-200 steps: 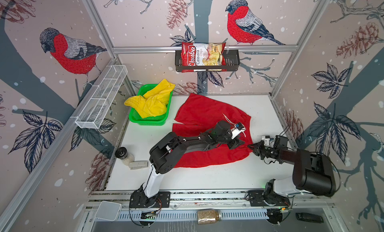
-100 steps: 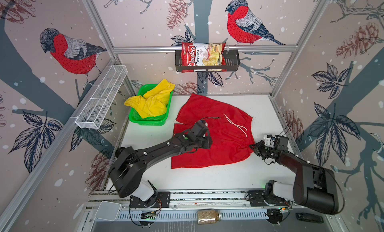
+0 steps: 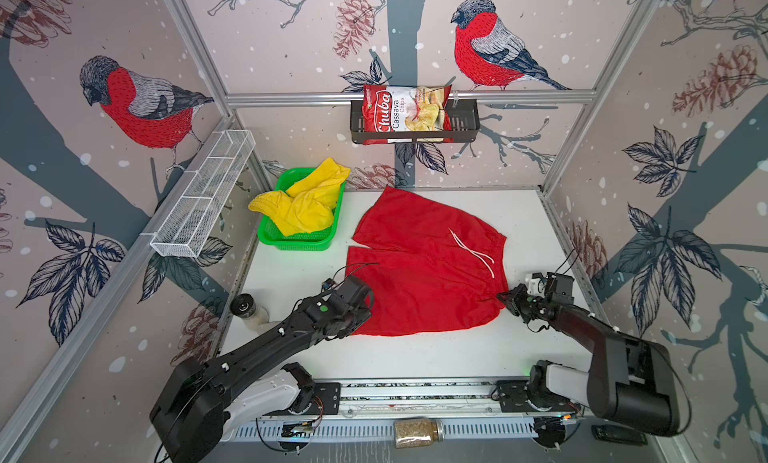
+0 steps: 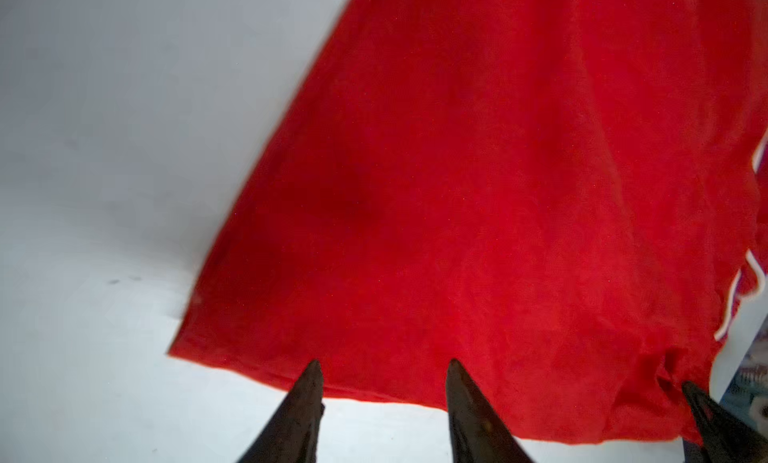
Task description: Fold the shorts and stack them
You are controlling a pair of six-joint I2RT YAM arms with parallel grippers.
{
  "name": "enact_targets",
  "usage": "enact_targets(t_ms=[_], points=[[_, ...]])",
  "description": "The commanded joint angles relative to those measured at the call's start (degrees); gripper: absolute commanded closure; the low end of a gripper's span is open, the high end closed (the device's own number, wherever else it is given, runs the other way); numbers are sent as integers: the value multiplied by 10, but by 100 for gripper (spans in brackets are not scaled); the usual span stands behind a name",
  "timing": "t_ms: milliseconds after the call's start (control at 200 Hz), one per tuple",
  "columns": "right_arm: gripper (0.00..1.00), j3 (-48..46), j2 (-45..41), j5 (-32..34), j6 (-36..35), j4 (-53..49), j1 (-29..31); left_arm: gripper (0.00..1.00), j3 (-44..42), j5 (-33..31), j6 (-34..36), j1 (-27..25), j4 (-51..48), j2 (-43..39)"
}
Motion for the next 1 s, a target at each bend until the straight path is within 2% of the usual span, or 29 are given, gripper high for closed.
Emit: enact_targets(t_ms=[0, 90, 280, 820, 951, 996], points=[[90, 0, -4, 9, 2, -3, 2, 52, -27, -1, -74, 35, -43, -30], [90, -2, -3, 7, -1, -5, 2, 52, -49, 20, -93, 67, -51, -53], [90, -8, -8, 9, 4, 0, 2, 52, -83, 38, -111, 90, -34, -81], [90, -15, -8, 7, 2, -4, 3, 54, -104, 89, -113, 117, 54, -30], [90, -16, -11, 8, 4, -5, 4, 62, -106, 89, -122, 123, 68, -22], [90, -17, -13, 10, 3, -7, 4, 68, -104, 88, -123, 126, 70, -19]])
